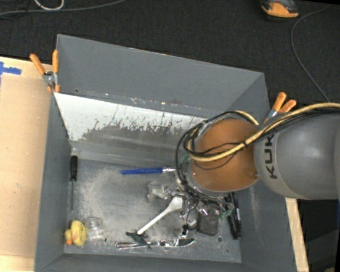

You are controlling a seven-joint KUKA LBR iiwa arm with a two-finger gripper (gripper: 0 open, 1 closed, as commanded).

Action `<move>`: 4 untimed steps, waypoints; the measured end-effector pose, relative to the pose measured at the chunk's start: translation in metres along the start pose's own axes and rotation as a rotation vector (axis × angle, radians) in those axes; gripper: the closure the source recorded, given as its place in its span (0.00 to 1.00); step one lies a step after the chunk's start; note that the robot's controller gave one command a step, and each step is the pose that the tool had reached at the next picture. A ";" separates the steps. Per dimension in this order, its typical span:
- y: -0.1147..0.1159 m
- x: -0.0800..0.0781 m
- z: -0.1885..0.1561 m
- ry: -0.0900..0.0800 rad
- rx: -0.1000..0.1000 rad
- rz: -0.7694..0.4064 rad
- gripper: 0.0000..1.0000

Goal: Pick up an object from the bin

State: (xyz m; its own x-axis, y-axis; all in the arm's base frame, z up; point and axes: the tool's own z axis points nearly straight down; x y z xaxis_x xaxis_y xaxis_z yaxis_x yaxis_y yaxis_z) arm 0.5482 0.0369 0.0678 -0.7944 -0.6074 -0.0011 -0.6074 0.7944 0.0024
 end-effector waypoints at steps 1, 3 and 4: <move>-0.046 0.002 -0.002 -0.002 -0.001 -0.320 1.00; -0.044 0.002 -0.028 -0.001 -0.005 -0.317 1.00; -0.044 0.002 -0.047 -0.002 -0.003 -0.317 1.00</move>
Offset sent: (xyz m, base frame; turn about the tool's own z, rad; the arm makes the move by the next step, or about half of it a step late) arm 0.0000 0.0000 0.0000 0.0000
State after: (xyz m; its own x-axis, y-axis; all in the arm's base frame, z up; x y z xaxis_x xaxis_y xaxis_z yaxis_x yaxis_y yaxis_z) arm 0.5736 0.0008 0.1151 -0.5652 -0.8249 -0.0042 -0.8249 0.5652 0.0046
